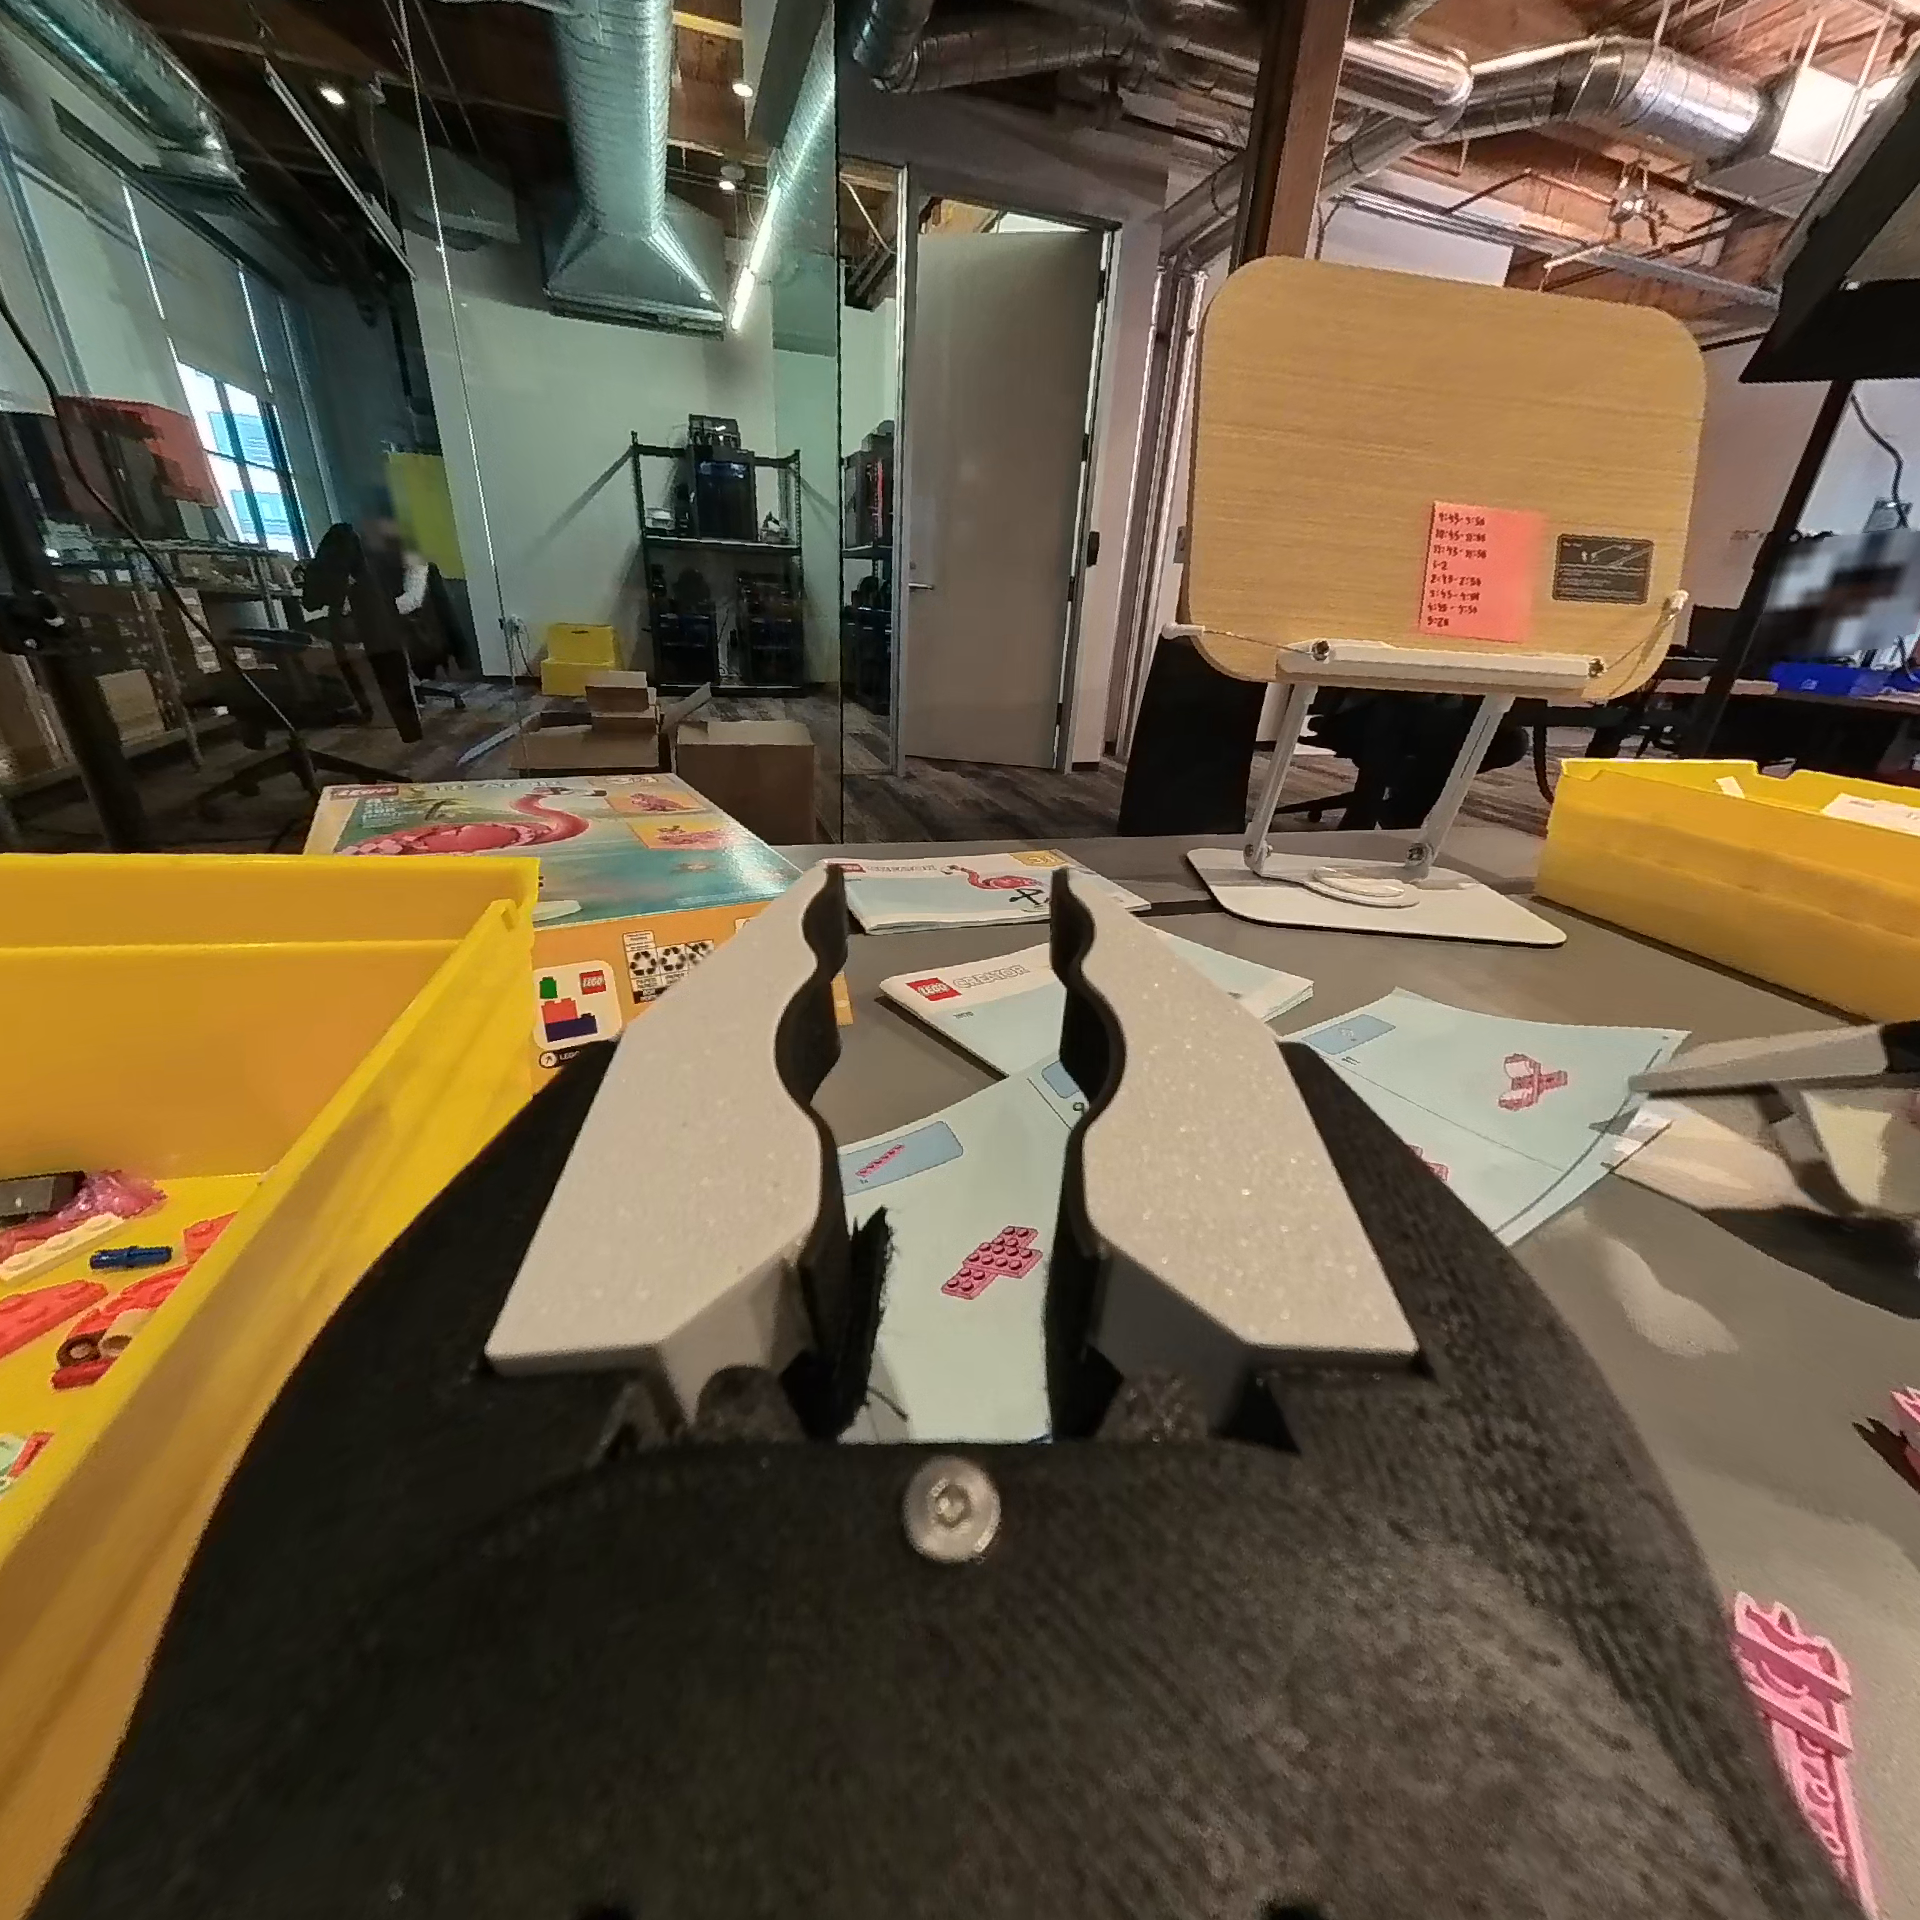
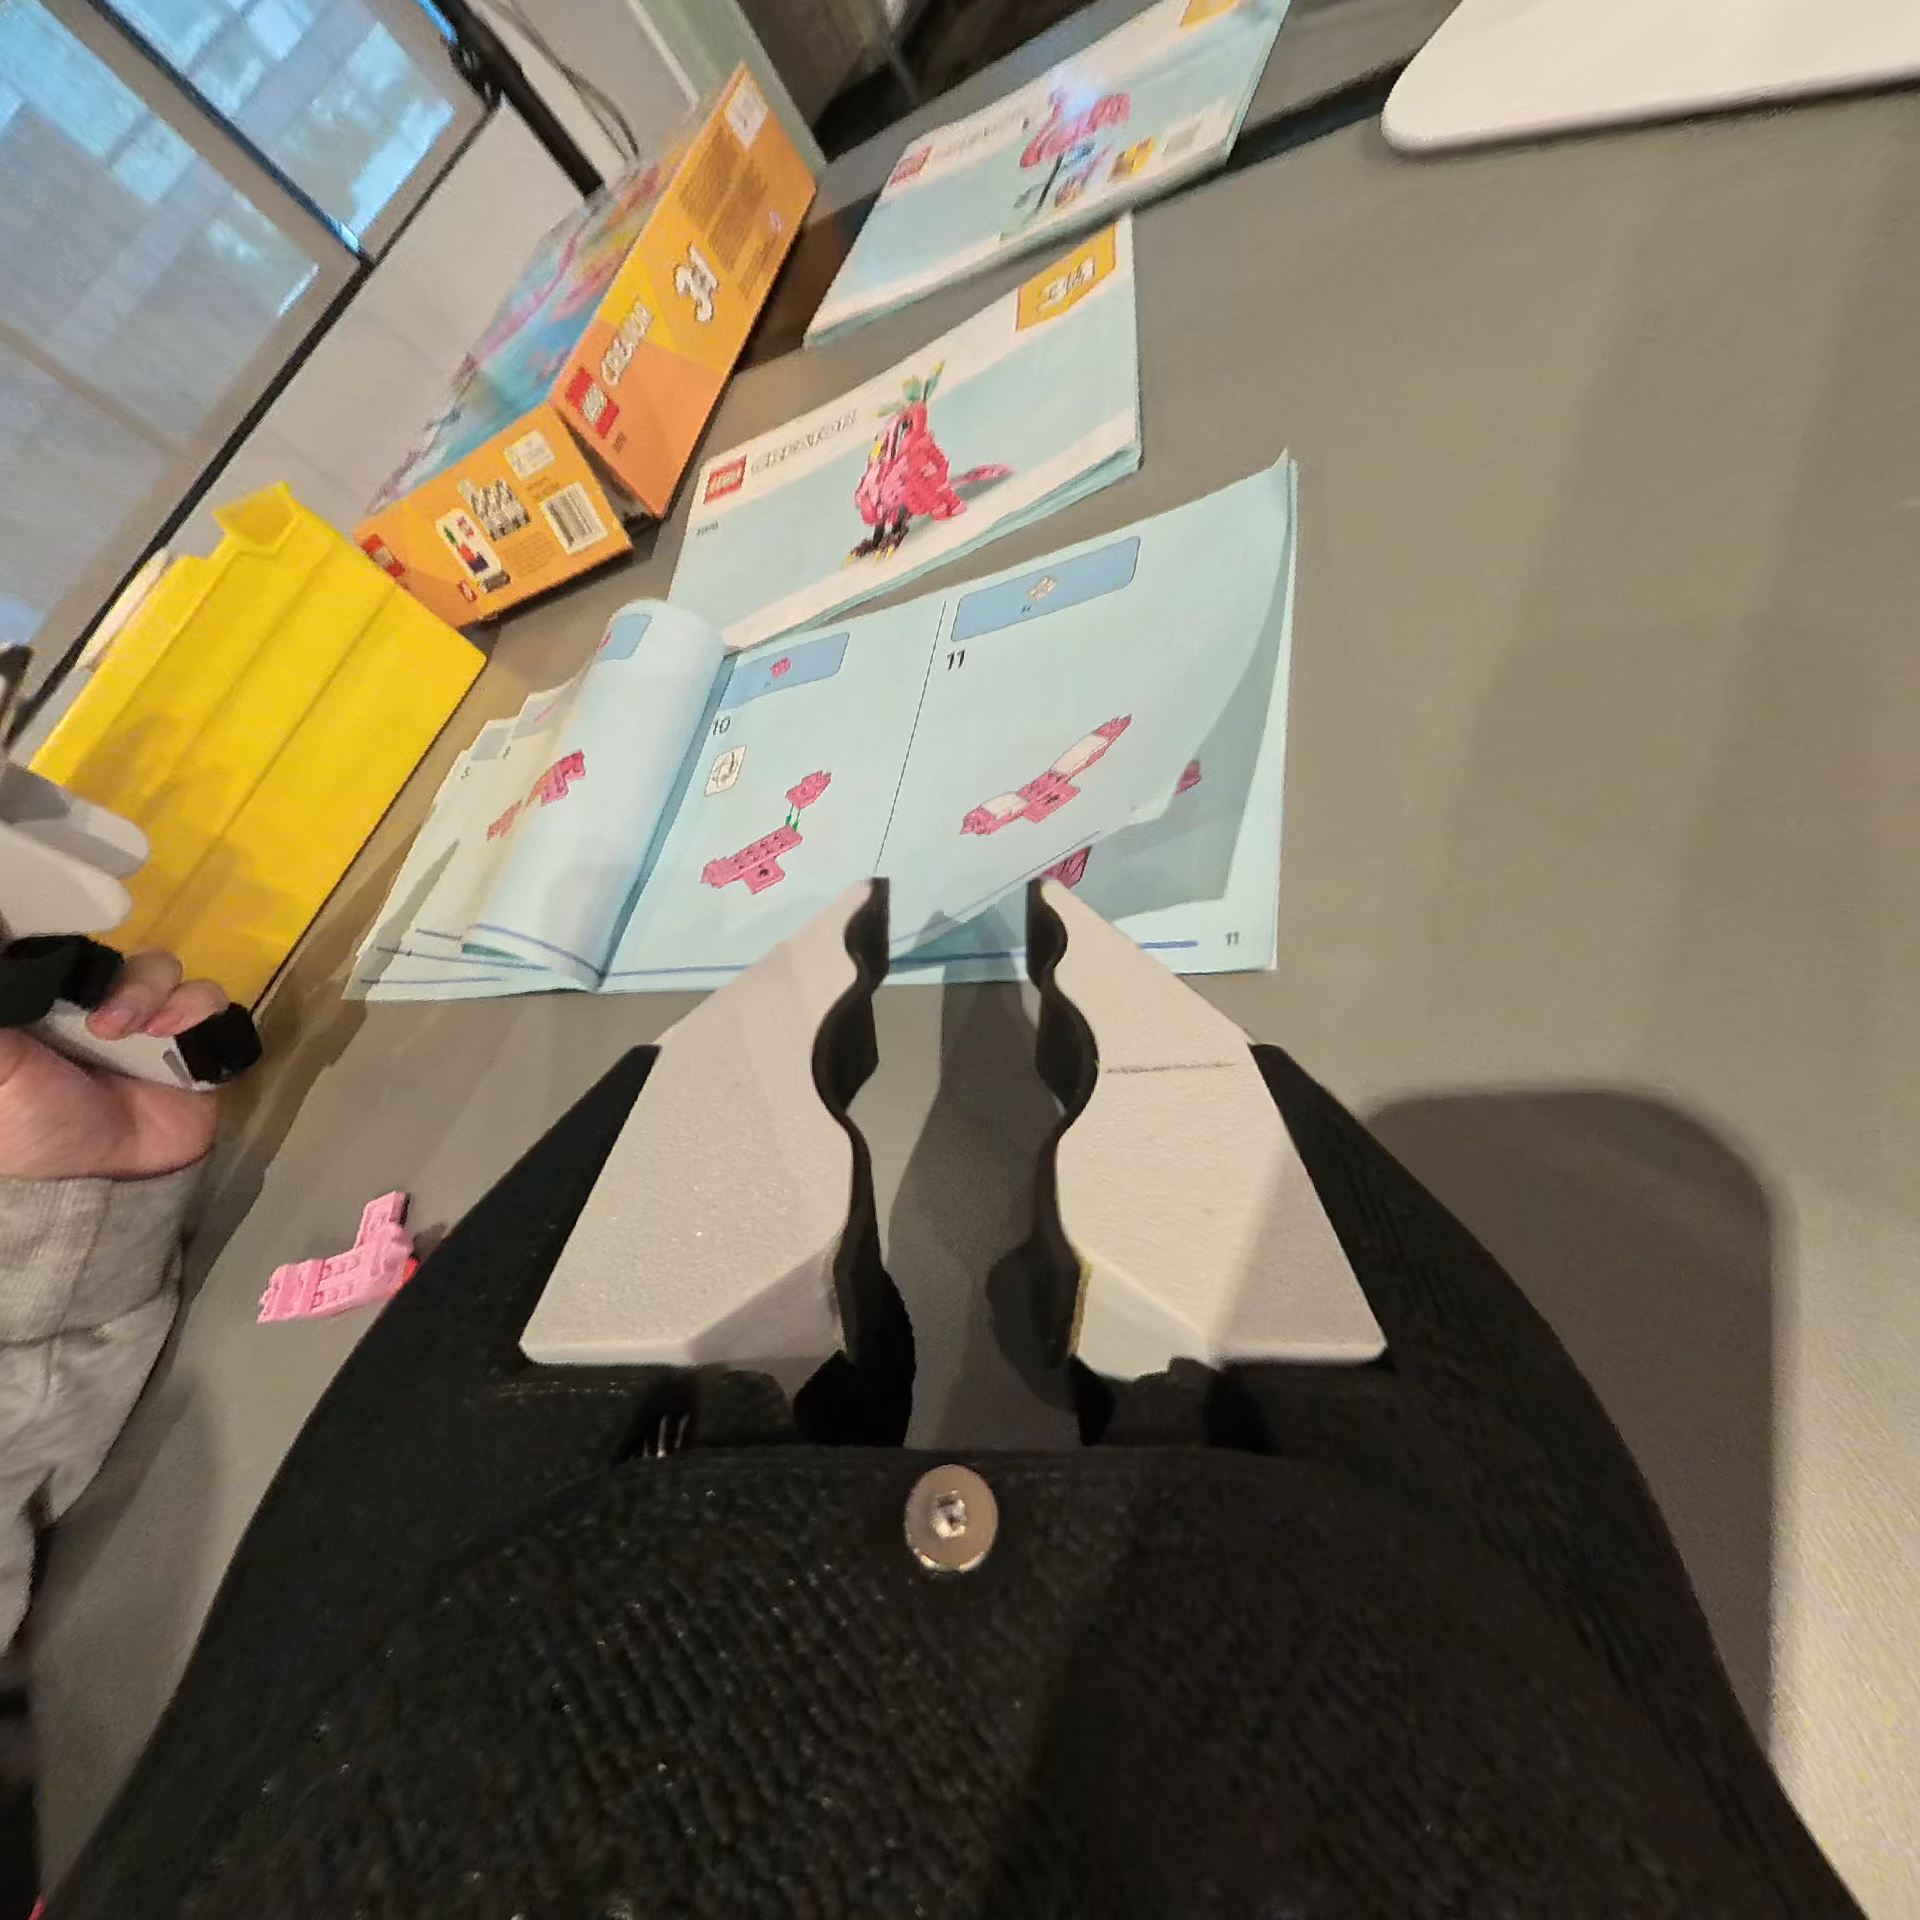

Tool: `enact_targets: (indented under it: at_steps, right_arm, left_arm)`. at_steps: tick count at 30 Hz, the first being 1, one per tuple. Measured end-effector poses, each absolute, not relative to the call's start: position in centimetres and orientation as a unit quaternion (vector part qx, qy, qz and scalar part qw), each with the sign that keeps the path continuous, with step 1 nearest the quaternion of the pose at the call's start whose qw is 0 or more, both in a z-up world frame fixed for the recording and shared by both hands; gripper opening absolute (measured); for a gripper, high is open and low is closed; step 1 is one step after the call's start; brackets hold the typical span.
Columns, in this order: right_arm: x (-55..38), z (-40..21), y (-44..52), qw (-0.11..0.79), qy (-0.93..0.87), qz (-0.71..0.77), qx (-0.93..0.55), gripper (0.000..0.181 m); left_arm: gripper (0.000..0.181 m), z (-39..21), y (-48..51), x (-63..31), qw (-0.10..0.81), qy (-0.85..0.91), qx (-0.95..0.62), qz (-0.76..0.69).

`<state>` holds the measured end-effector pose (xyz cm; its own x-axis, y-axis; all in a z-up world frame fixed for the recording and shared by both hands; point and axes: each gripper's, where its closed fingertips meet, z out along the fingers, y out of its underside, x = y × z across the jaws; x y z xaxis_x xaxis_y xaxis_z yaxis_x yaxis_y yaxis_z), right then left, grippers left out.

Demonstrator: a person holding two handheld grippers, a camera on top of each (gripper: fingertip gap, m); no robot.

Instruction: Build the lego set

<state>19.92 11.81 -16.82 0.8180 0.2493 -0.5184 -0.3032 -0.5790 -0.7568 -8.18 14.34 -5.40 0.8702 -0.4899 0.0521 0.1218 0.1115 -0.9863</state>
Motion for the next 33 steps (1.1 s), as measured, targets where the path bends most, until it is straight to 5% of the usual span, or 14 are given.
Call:
enact_targets:
  at_steps: [11, 18, 27, 33]
  right_arm:
    - [25.2, -5.7, 9.7, 0.763, -0.013, 0.100, -0.639, 0.033]
    - [22.6, -6.7, 10.8, 0.765, -0.144, -0.018, -0.627, 0.000]
    - [22.3, -6.2, 11.1, 0.771, -0.151, -0.005, -0.618, 0.000]
    - [23.4, -5.8, 11.7, 0.775, -0.123, 0.026, -0.619, 0.001]
  left_arm:
    - [0.038, -4.8, 14.0, -8.1, 0.743, 0.151, -0.621, -0.199]
    - [0.038, -2.1, 12.2, -9.0, 0.786, 0.145, -0.577, -0.170]
    - [0.036, 2.4, 4.5, -17.9, 0.809, 0.126, -0.574, -0.009]
    - [0.085, -3.7, 4.5, -19.2, 0.625, 0.282, -0.726, -0.052]
